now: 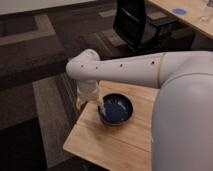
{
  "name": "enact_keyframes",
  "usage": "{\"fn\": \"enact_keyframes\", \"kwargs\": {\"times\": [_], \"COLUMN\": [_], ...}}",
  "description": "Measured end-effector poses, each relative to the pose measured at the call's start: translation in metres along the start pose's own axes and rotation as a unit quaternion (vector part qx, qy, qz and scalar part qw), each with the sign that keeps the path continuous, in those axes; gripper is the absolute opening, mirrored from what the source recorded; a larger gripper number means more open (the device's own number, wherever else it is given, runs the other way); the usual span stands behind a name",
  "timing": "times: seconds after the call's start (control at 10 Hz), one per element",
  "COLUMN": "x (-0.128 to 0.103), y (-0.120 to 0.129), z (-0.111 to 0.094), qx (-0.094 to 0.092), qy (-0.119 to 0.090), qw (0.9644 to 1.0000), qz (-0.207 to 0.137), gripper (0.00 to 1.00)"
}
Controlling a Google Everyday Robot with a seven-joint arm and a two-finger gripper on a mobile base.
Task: Place the ceramic cup over the eraser
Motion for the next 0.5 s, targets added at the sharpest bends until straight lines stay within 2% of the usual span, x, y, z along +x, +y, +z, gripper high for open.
{"fn": "enact_keyframes", "kwargs": {"times": [0.2, 0.4, 0.5], "x": [-0.020, -0.021, -0.021], "y": [-0.056, -0.107, -0.121], "z": [-0.014, -0.024, -0.027], "qx": [-0.009, -0.009, -0.007], "qy": [0.001, 0.015, 0.018], "qw": [0.9999, 0.9996, 0.9995], "qz": [0.011, 0.021, 0.026], "gripper": [0.65, 0.65, 0.65]}}
